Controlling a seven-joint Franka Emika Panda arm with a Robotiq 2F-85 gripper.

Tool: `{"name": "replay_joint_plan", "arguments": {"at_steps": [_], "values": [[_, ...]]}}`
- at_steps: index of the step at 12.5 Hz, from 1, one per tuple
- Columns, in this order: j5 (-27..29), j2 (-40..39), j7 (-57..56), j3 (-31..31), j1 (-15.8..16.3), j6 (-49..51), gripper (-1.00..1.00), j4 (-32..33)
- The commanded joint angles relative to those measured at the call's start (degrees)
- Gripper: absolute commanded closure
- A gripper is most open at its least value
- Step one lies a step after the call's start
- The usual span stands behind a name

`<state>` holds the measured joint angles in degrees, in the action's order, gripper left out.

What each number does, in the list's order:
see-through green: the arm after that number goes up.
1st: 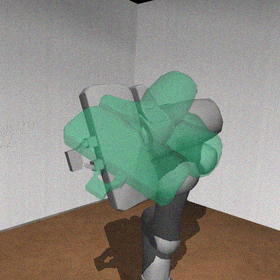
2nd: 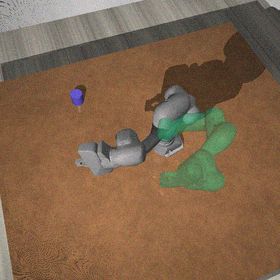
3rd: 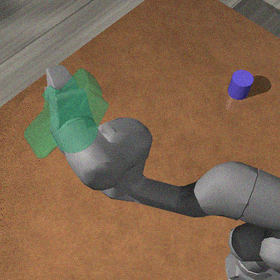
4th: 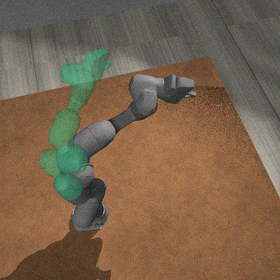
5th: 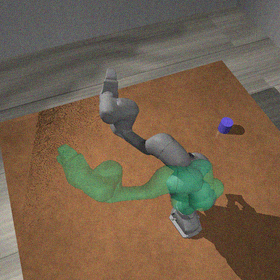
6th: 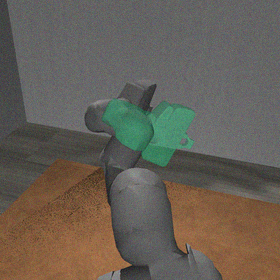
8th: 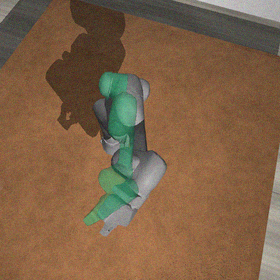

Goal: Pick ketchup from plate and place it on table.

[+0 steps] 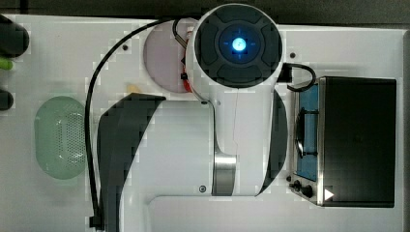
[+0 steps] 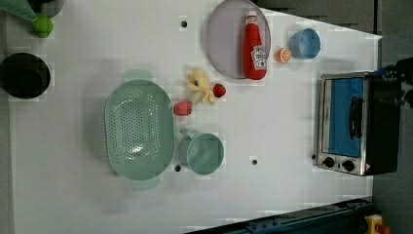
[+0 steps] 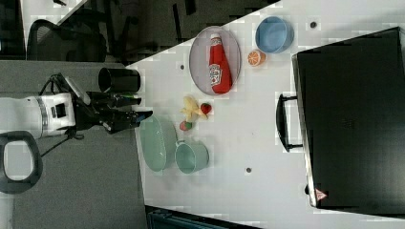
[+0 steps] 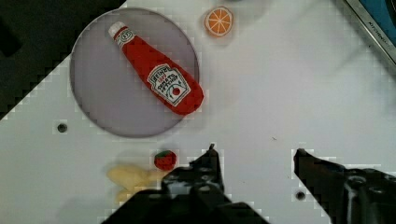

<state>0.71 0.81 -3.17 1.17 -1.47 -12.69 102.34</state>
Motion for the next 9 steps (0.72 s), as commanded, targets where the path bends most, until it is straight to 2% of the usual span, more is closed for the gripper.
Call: {"name": "replay_joint_plan", "arguments": {"at_steps": [1, 3, 9], "values": [[0.1, 11.1, 1.5, 3.0, -4.4, 6.9, -0.57, 7.0], [0.1, 10.5, 1.5, 2.9, -4.5, 7.1, -0.99, 7.0], [0.1, 7.9, 0.9, 3.2, -4.4, 4.0, -1.00, 6.9]]}}
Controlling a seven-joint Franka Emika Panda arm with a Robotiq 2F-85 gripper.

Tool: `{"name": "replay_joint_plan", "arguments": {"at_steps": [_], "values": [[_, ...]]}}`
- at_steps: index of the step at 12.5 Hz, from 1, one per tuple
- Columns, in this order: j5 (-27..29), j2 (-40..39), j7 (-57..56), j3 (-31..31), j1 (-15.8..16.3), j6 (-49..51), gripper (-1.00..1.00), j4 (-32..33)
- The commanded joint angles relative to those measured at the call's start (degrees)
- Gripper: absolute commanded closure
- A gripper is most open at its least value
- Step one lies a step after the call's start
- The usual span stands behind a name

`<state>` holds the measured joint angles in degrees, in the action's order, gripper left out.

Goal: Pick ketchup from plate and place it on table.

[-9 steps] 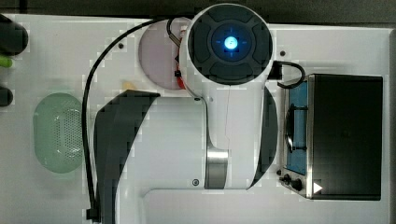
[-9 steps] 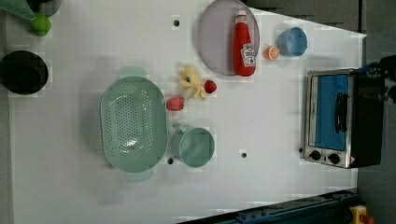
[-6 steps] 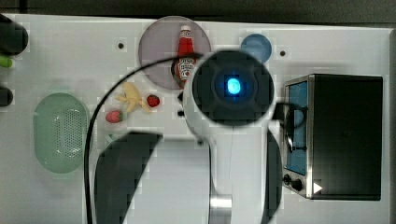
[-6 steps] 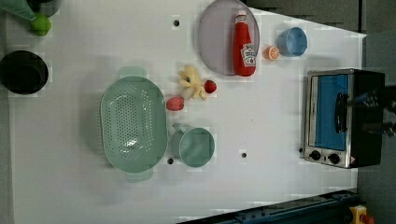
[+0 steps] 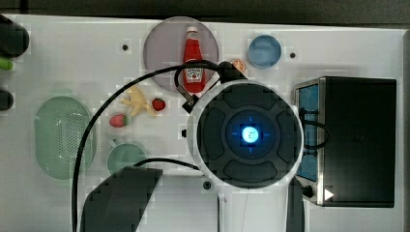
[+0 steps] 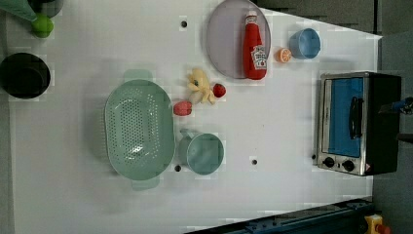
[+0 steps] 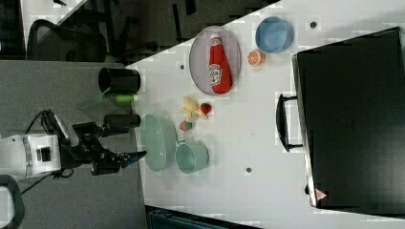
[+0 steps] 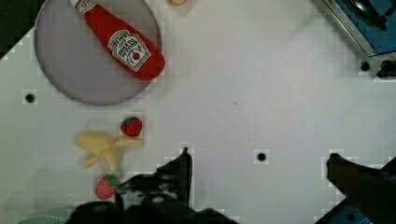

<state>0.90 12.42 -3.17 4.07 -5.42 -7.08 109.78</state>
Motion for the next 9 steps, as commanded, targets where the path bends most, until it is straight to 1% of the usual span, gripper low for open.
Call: {"name": "replay_joint_plan", "arguments": {"at_steps": [1, 5, 9], "values": [[-0.1, -5.0, 0.8, 0.6, -0.4, -2.1, -1.00, -0.6], [-0.1, -11.4, -2.7, 1.7, -0.1, -5.7, -1.00, -0.8], [-0.1, -18.3, -11.2, 2.3, 0.4, -14.5, -1.00, -1.9]]}}
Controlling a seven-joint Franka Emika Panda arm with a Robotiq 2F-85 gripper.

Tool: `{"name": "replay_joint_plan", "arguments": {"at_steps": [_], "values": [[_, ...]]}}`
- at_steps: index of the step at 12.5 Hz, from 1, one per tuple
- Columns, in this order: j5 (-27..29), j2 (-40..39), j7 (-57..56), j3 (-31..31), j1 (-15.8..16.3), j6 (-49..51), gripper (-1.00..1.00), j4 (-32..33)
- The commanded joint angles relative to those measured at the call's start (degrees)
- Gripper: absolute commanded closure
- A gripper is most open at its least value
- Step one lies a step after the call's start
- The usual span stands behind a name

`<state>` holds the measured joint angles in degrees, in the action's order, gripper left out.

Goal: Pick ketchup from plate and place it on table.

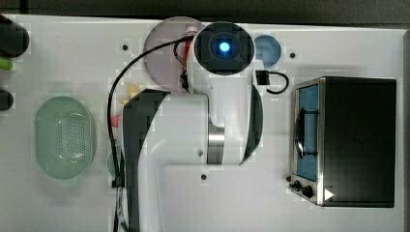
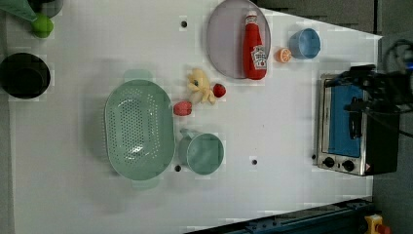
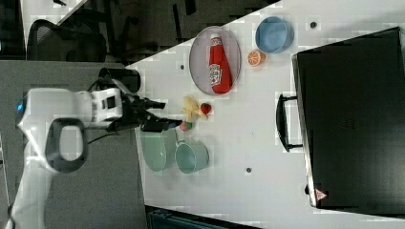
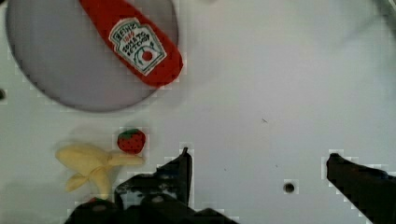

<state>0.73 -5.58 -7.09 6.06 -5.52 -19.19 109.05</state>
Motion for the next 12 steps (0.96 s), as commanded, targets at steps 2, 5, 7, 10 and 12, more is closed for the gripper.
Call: {"name": "replay_joint_plan", "arguments": {"at_steps": [2, 5, 7, 10, 12], "values": [[0.1, -3.9, -11.4, 0.3, 0.5, -4.7, -1.00, -1.9], [0.0, -9.4, -17.6, 0.4, 0.6, -7.1, -1.00, -4.0], [0.0, -13.0, -23.5, 0.4, 0.8, -9.1, -1.00, -6.1], [0.0, -18.7, -29.0, 0.4, 1.0, -11.0, -1.00, -9.5], [0.0, -22.5, -29.9, 0.4, 1.2, -11.7, -1.00, -11.8]]}}
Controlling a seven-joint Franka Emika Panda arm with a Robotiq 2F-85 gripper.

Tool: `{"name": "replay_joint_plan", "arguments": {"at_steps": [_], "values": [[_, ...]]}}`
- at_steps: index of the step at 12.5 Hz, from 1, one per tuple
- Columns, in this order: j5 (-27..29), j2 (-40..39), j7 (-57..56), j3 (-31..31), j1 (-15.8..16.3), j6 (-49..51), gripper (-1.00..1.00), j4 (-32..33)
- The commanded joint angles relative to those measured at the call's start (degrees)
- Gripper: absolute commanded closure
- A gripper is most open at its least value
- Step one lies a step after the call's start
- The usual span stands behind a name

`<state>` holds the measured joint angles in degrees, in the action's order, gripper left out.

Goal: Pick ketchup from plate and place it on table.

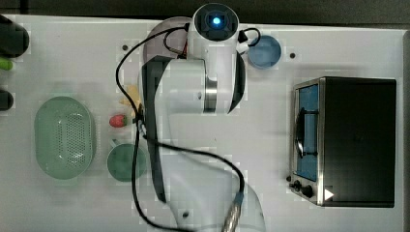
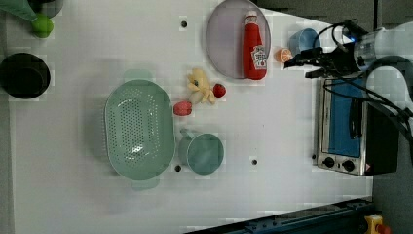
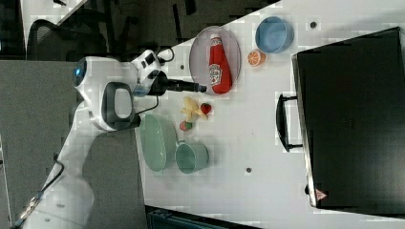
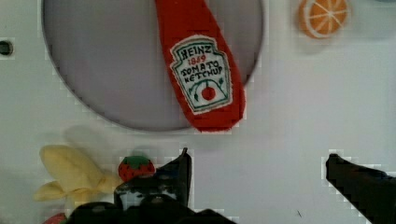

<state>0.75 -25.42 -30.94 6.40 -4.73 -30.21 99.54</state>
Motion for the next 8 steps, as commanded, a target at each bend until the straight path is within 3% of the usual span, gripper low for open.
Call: {"name": "replay_joint_plan", "arguments": {"at_steps": [1, 8], "values": [[-0.1, -4.4, -6.0, 0.0, 0.5, -1.3, -1.00, -3.5], [-0.4, -15.7, -9.6, 0.0, 1.9, -10.8, -1.00, -9.1]]}}
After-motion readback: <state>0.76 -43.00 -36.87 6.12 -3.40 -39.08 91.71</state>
